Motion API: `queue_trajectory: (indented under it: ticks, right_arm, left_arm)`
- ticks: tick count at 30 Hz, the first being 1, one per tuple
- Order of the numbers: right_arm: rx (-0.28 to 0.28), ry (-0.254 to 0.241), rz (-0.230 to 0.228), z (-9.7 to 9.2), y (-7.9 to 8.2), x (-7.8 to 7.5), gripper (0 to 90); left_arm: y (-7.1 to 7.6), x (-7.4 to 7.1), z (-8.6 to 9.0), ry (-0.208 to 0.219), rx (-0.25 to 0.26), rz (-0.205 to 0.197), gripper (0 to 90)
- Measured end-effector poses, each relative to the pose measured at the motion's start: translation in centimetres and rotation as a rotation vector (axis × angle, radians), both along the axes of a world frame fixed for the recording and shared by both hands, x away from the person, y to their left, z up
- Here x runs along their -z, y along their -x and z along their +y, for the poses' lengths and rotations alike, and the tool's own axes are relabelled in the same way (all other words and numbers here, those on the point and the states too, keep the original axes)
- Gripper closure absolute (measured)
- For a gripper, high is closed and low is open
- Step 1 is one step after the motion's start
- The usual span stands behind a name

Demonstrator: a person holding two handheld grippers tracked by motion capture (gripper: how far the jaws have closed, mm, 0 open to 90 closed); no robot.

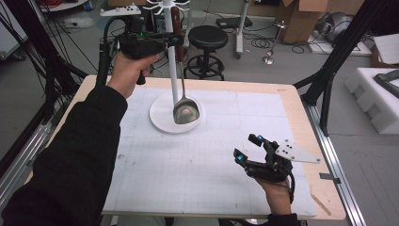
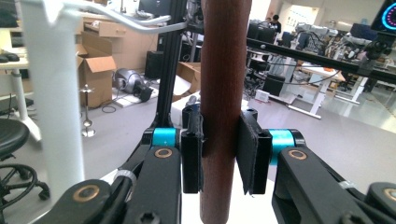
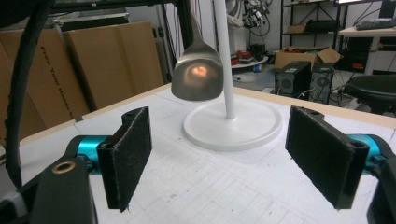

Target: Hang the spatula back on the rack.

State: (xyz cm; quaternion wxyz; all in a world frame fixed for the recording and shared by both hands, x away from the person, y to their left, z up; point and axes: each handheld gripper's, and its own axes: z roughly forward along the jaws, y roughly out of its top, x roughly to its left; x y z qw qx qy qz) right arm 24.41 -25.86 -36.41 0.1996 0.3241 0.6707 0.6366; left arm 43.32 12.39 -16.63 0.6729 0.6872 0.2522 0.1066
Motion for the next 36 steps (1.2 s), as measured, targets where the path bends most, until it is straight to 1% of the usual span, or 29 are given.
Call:
queue_trajectory:
  ticks: [6, 10, 12, 16, 17, 19, 20, 21, 22, 23, 25, 28, 30, 33, 35, 36]
  right_arm:
    - [-0.005, 0.014, -0.005, 0.1, 0.0, -0.1, 21.2]
    - [-0.007, 0.009, -0.001, 0.1, -0.1, -0.1, 21.2]
    - [-0.01, 0.007, 0.003, 0.0, -0.1, 0.0, 21.1]
    - [-0.005, 0.006, 0.002, -0.2, -0.1, 0.0, 21.1]
    - [-0.001, 0.006, 0.004, -0.2, -0.1, 0.0, 21.1]
    - [-0.001, 0.006, 0.004, -0.3, 0.0, 0.0, 21.1]
    - [0.001, 0.006, 0.001, -0.3, 0.0, -0.1, 21.1]
    - [0.001, 0.006, 0.001, -0.4, 0.1, -0.1, 21.2]
    - [0.002, 0.007, 0.001, -0.4, 0.1, -0.1, 21.1]
    - [0.008, 0.008, 0.002, -0.6, 0.2, -0.1, 21.1]
    - [0.014, 0.006, 0.004, -0.7, 0.2, -0.1, 21.1]
    - [0.033, 0.014, -0.003, -1.2, 0.1, 0.0, 20.8]
    - [0.053, 0.022, 0.002, -1.5, 0.0, 0.0, 20.3]
    - [0.072, 0.045, -0.001, -1.7, -0.1, 0.2, 19.5]
    - [0.078, 0.061, 0.007, -1.8, -0.3, 0.4, 19.4]
    - [0.081, 0.069, 0.009, -1.9, -0.4, 0.6, 19.4]
  left_arm:
    - [-0.8, 0.3, 0.2, 0.009, -0.023, 0.017, 73.2]
    - [-1.2, 0.5, 0.4, 0.018, -0.038, 0.039, 73.1]
    - [-1.4, 0.6, 0.5, 0.013, -0.042, 0.042, 73.1]
    - [-1.2, 0.7, 0.5, -0.004, -0.062, 0.013, 72.9]
    - [-1.1, 0.7, 0.5, -0.001, -0.068, 0.009, 72.7]
    - [-1.0, 1.0, 0.7, 0.008, -0.061, 0.011, 71.8]
    - [-0.9, 1.0, 0.8, 0.007, -0.064, 0.001, 70.7]
    - [-0.8, 1.1, 0.9, 0.015, -0.073, -0.004, 66.3]
    - [-0.5, 1.3, 1.1, 0.032, -0.078, -0.008, 61.4]
    - [-0.3, 1.5, 1.2, 0.033, -0.074, -0.01, 56.8]
    - [0.3, 2.0, 1.6, 0.012, -0.083, -0.026, 51.3]
    - [1.4, 3.2, 2.4, -0.008, -0.081, -0.029, 45.3]
    - [2.7, 4.3, 2.9, -0.028, -0.078, -0.033, 40.3]
    - [4.8, 5.8, 3.9, -0.042, -0.083, -0.057, 37.4]
    - [6.3, 7.0, 4.6, -0.053, -0.095, -0.058, 34.2]
    - [7.2, 7.8, 5.0, -0.077, -0.103, -0.071, 32.7]
